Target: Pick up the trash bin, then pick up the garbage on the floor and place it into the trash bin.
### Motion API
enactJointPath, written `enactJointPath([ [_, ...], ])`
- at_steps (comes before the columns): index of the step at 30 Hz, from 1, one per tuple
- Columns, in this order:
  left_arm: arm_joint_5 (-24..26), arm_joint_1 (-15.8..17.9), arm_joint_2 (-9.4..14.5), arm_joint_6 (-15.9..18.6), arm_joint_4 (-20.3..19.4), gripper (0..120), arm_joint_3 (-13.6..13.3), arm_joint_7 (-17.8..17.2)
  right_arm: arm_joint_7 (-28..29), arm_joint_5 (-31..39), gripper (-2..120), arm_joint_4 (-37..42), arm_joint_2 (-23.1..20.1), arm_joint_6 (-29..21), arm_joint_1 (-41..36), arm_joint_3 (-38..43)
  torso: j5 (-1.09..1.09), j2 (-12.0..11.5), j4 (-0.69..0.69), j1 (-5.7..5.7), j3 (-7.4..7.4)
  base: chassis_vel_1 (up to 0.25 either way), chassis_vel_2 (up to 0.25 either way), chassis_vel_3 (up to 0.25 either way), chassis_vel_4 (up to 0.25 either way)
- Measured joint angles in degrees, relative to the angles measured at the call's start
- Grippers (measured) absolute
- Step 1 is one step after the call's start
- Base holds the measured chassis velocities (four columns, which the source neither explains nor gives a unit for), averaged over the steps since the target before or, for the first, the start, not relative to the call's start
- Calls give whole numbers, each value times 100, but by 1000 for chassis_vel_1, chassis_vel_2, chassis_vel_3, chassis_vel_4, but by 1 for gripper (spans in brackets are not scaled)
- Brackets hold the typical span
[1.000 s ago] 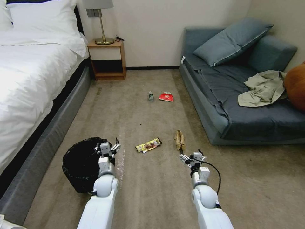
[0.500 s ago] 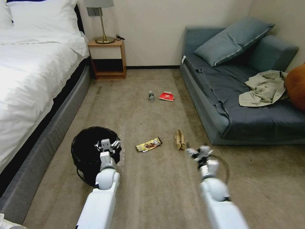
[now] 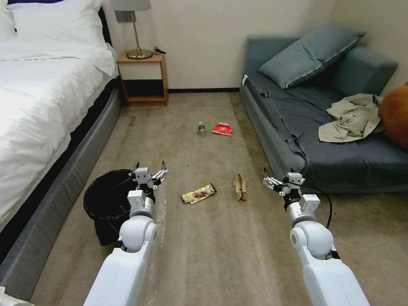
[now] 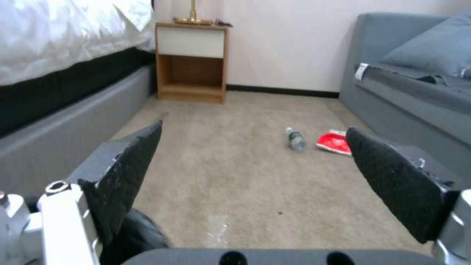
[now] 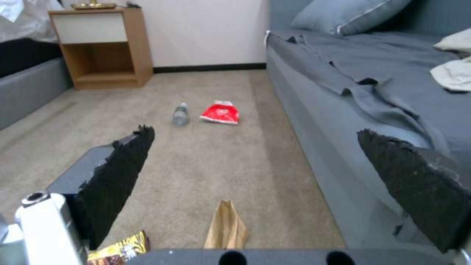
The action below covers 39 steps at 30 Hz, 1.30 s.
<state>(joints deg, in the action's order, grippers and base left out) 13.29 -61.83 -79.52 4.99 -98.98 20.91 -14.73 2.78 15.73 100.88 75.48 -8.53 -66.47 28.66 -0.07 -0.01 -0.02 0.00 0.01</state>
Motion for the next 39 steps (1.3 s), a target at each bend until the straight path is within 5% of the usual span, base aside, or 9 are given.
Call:
enactJointPath([
  [1,164,2,119,126,-151,100,169,-28,0,-27,100,-23,21,0,-2,-10,-4,-1,-1,0,1,0,0,0,0],
  [3,289,3,332,203,-279,100,389,-67,2,-71,100,-63,59,5,-2,-29,21,2,2,0,-2,0,0,0,0],
  [4,343,-41,429,270,-241,99,455,-11,-6,-111,100,-108,103,15,-2,-65,1,1,4,0,0,0,0,0,0],
  [6,349,-63,492,276,-187,99,513,15,-4,-132,100,-144,126,29,5,-74,-4,0,6,0,0,0,0,0,0],
  [8,348,-76,570,273,-142,99,577,60,-8,-149,100,-184,154,44,12,-91,14,1,3,0,-2,0,0,0,0],
  [10,349,-104,680,275,-26,99,661,132,-6,-166,100,-249,184,66,23,-102,-1,1,2,0,0,0,0,0,0],
  [27,417,-157,940,344,-49,98,787,186,-8,-129,100,-322,123,124,42,-101,7,1,1,0,-1,0,0,0,0],
  [36,691,-221,1423,760,-262,97,989,146,-32,-145,100,-398,95,151,17,-133,7,1,2,0,-1,0,0,0,0],
  [39,1113,-281,1687,1134,-438,97,1076,43,-40,-157,100,-416,114,152,-2,-160,6,1,2,0,-1,0,0,0,0],
])
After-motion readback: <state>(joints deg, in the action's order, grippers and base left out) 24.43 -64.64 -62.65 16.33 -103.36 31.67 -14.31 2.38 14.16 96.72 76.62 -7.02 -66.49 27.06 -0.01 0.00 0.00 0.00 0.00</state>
